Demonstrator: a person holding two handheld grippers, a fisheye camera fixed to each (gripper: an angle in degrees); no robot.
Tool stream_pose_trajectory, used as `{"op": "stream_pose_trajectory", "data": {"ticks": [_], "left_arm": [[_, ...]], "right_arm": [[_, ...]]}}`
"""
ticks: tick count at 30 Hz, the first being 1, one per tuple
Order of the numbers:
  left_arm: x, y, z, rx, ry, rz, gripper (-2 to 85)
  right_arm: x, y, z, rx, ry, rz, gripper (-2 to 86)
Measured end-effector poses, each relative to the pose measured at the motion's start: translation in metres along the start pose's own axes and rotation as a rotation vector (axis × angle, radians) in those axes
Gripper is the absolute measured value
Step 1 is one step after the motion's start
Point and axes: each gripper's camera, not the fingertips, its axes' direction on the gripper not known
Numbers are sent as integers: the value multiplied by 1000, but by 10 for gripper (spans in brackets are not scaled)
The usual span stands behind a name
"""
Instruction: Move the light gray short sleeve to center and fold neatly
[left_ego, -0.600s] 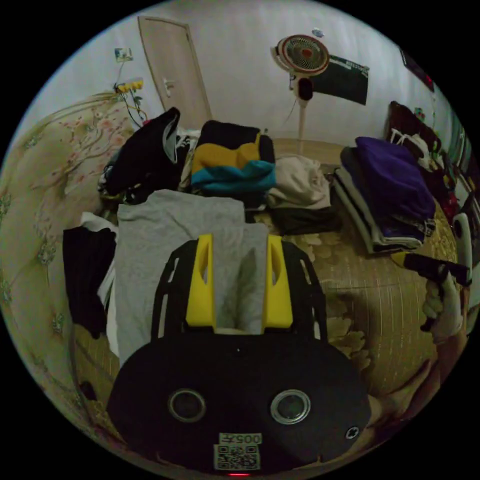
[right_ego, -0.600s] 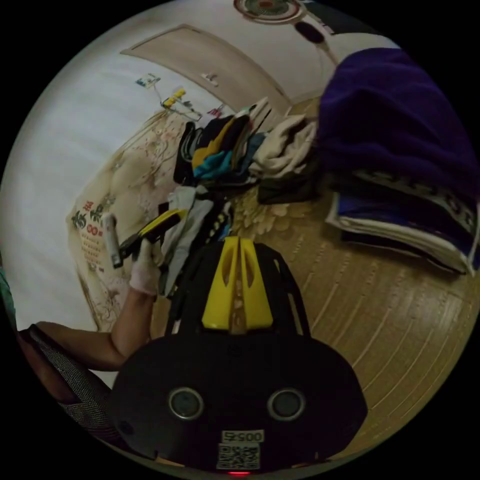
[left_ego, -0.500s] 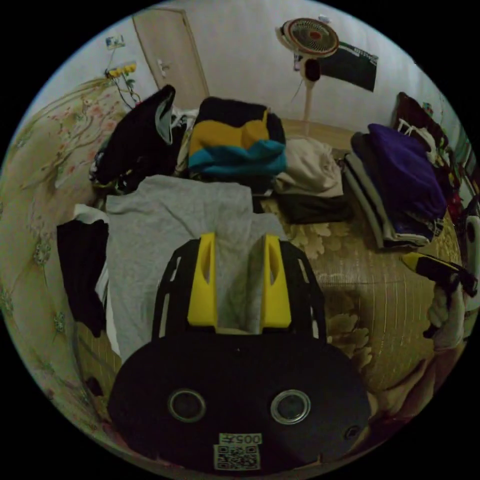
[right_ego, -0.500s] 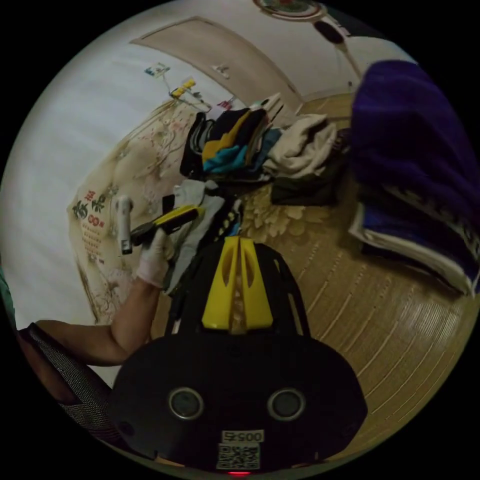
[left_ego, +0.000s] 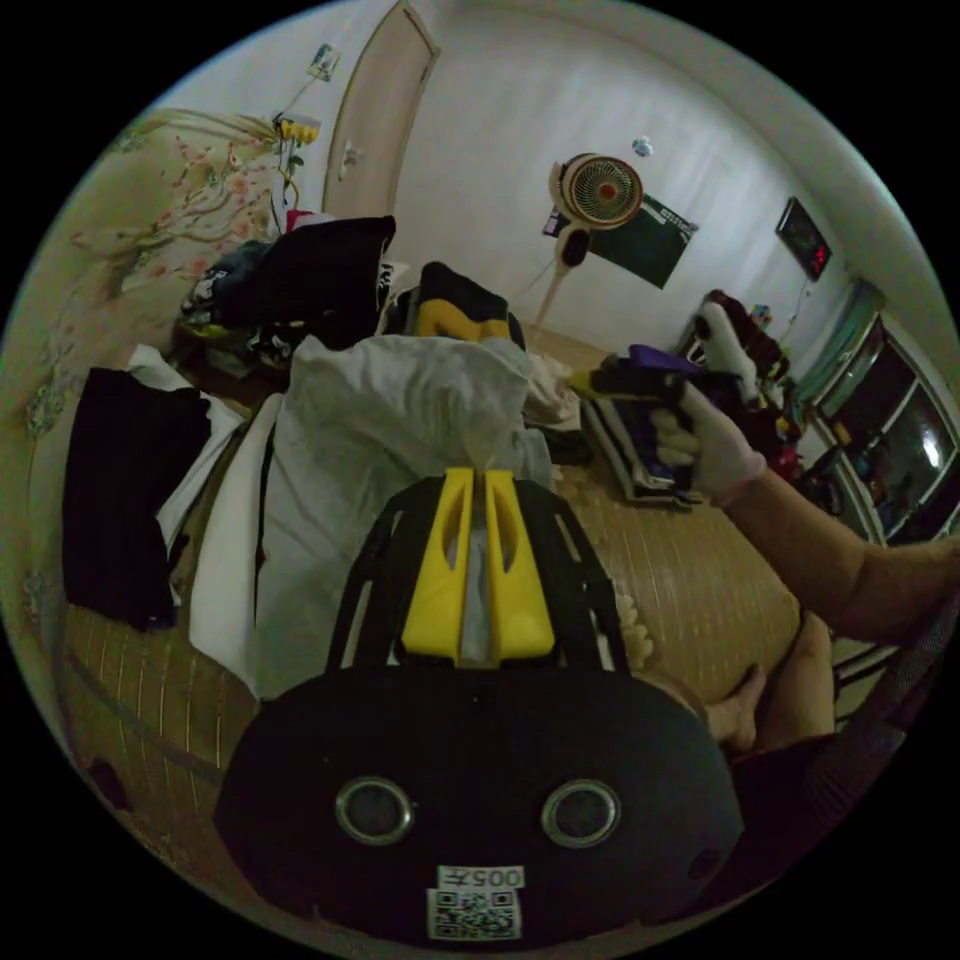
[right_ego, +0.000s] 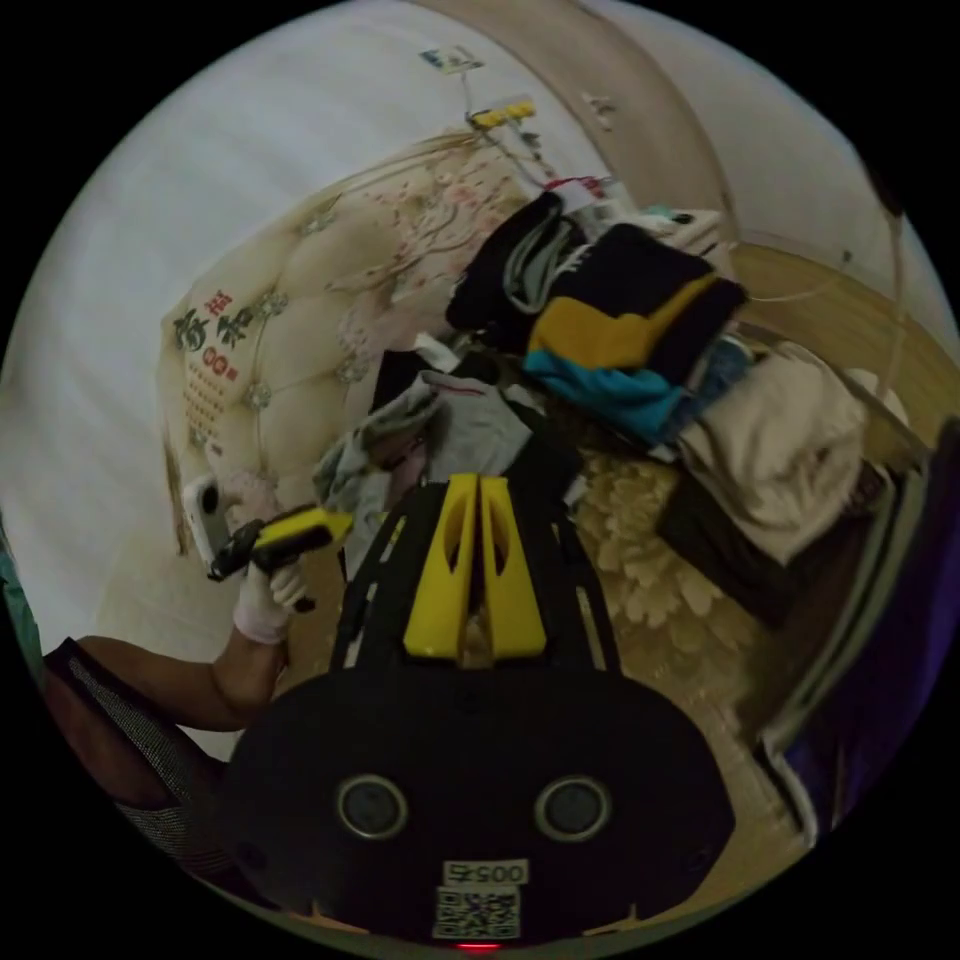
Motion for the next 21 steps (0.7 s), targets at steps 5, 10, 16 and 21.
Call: {"op": "stream_pose_trajectory", "data": {"ticks": [5, 10, 16, 21], "left_arm": [[-51, 70, -46, -36, 13, -15, 9], [-102, 138, -98, -7, 88, -75, 3], [-145, 199, -151, -4, 130, -117, -1], [-169, 242, -200, -9, 133, -138, -1]], "right_arm": [[-37, -39, 50, -55, -10, -42, 41], [-71, -72, 84, -77, 100, -77, 76], [-111, -108, 129, -207, 290, -119, 78], [-158, -112, 114, -178, 262, -141, 12]]}}
